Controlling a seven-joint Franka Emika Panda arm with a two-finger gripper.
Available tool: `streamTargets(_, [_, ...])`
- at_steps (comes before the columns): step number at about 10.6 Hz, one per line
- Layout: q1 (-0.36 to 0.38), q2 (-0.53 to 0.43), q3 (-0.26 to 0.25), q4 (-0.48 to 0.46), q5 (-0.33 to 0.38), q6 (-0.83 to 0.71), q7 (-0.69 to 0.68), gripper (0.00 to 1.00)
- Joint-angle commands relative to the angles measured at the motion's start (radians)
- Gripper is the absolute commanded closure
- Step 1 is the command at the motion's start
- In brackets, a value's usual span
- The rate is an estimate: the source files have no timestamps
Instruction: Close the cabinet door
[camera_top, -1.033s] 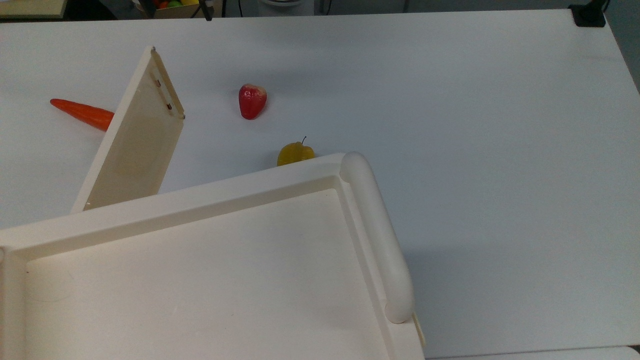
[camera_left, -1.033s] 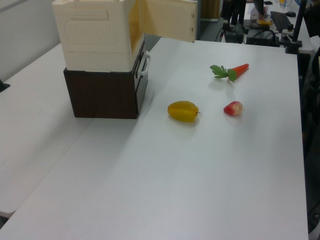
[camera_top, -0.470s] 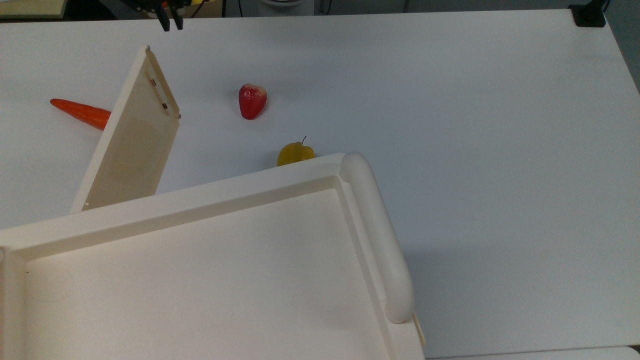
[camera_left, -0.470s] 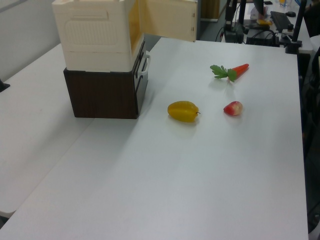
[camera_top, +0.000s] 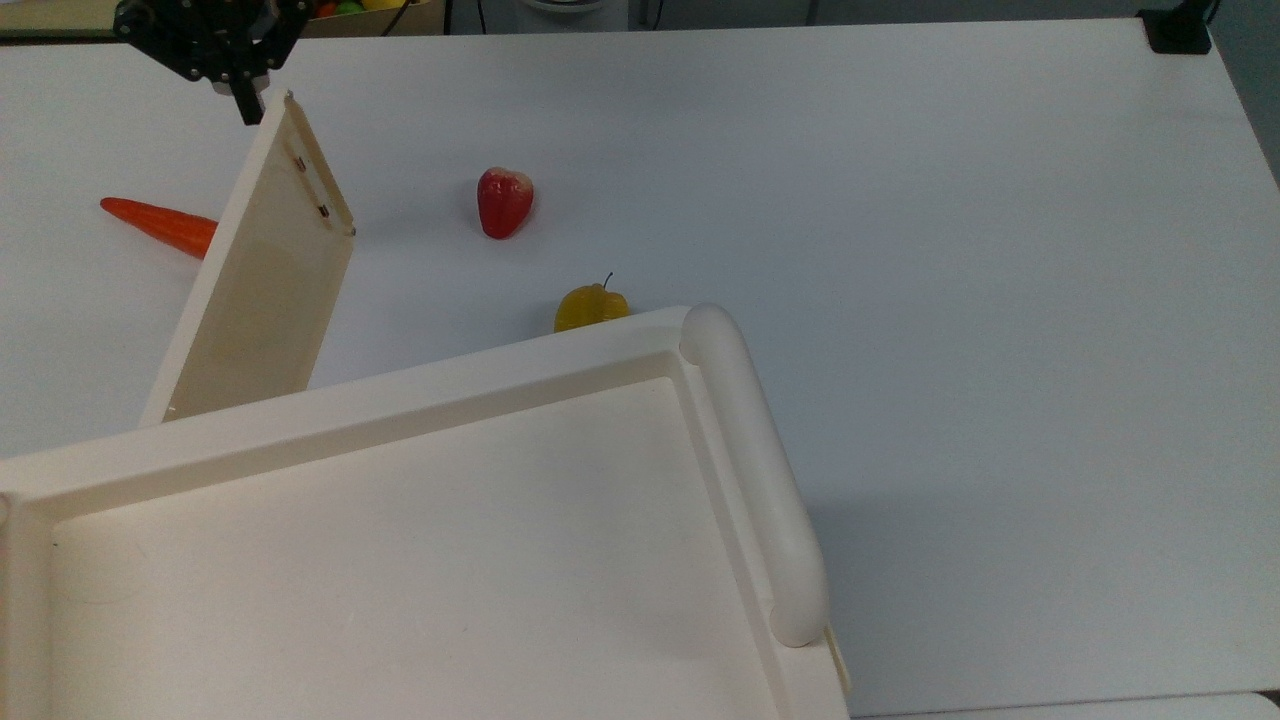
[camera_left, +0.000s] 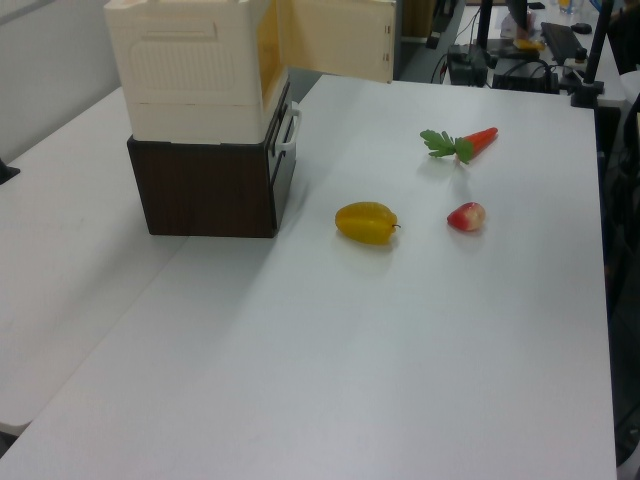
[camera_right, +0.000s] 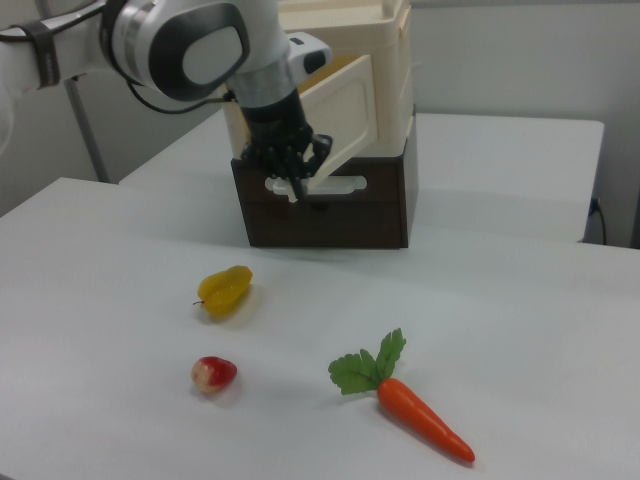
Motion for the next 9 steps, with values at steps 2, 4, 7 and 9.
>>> streamTargets(2, [-0.024,0.029,-0.004,-0.017,0.019,0.201,-0.219,1.0])
streamTargets(4, [-0.029,0.06,0.0,-0.017,0.049,0.261,-0.264,1.0])
streamTargets(7, [-0.015,0.08,0.01,-0.017,0.141,0.332,-0.282,1.0])
streamTargets(9, [0.029,0.097,0.012,-0.017,0.145,0.392,-0.278,1.0])
